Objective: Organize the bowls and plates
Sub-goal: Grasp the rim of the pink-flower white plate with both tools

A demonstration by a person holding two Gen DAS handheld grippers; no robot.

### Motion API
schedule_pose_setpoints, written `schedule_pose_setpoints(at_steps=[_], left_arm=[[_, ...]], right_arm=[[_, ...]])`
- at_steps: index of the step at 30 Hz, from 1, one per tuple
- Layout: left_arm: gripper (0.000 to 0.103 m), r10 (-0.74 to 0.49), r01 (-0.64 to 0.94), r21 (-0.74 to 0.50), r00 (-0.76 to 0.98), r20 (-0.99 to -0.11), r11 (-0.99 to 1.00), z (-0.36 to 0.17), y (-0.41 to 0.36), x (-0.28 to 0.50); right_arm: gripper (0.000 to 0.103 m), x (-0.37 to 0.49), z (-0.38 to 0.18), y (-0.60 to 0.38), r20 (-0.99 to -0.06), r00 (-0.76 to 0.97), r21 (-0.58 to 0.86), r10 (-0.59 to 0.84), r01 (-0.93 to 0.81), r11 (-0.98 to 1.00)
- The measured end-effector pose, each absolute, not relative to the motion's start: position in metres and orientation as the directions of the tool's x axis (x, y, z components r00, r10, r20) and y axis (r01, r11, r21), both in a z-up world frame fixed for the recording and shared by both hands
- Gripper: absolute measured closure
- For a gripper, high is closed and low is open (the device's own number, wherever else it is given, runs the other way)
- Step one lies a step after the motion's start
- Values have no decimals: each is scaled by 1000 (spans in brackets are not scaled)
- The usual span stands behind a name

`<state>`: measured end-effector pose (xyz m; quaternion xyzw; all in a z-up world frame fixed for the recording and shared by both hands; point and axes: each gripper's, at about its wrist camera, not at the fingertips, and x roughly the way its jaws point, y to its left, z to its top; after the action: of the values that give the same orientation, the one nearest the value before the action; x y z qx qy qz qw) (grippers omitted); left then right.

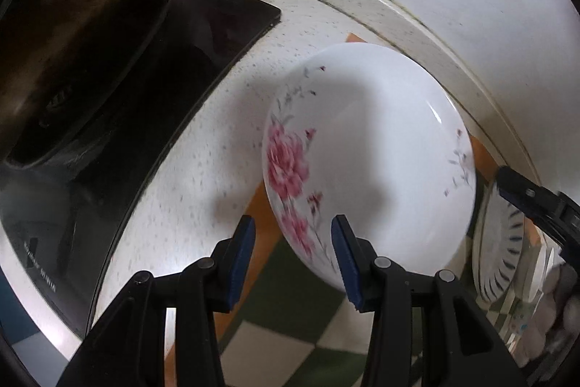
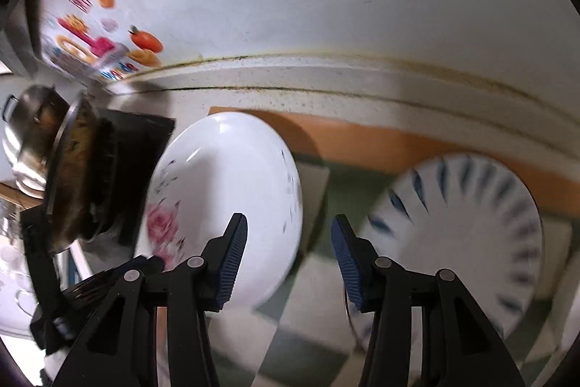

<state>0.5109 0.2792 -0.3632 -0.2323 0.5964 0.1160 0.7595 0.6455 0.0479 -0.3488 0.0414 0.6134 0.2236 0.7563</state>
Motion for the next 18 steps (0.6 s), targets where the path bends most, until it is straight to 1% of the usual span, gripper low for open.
schedule_pose_setpoints(at_steps=[2, 4, 6, 7, 8, 10, 12, 18], left_arm=[[62, -105, -462, -219, 259, -960, 860, -369, 285, 515], [63, -108, -462, -219, 256, -961, 860, -374, 286, 522], [79, -112, -459, -224, 258, -960, 860, -380, 286, 527], [80, -119, -460, -230, 258, -959, 858, -383, 287, 528], [82, -122, -462, -233, 259, -958, 856, -385, 288, 529], [84, -115, -465, -232, 266, -957, 854, -388, 290, 530], [86, -119, -470, -246, 282, -952, 848, -389, 293, 529], [87, -107, -453, -239, 298, -949, 859, -389, 290, 519]], right_arm=[[62, 661, -366, 60, -922, 121, 321, 368, -295, 900], [68, 671, -377, 63, -926, 106, 320, 362, -285, 903], [72, 682, -388, 65, -925, 82, 340, 372, -263, 903], [76, 686, -392, 64, -923, 69, 351, 378, -251, 902], [83, 691, -398, 64, -916, 48, 377, 398, -237, 895], [91, 695, -406, 63, -901, 20, 420, 434, -221, 880], [91, 695, -408, 65, -891, 28, 434, 452, -232, 870], [92, 686, -404, 59, -891, 58, 419, 449, -270, 867]])
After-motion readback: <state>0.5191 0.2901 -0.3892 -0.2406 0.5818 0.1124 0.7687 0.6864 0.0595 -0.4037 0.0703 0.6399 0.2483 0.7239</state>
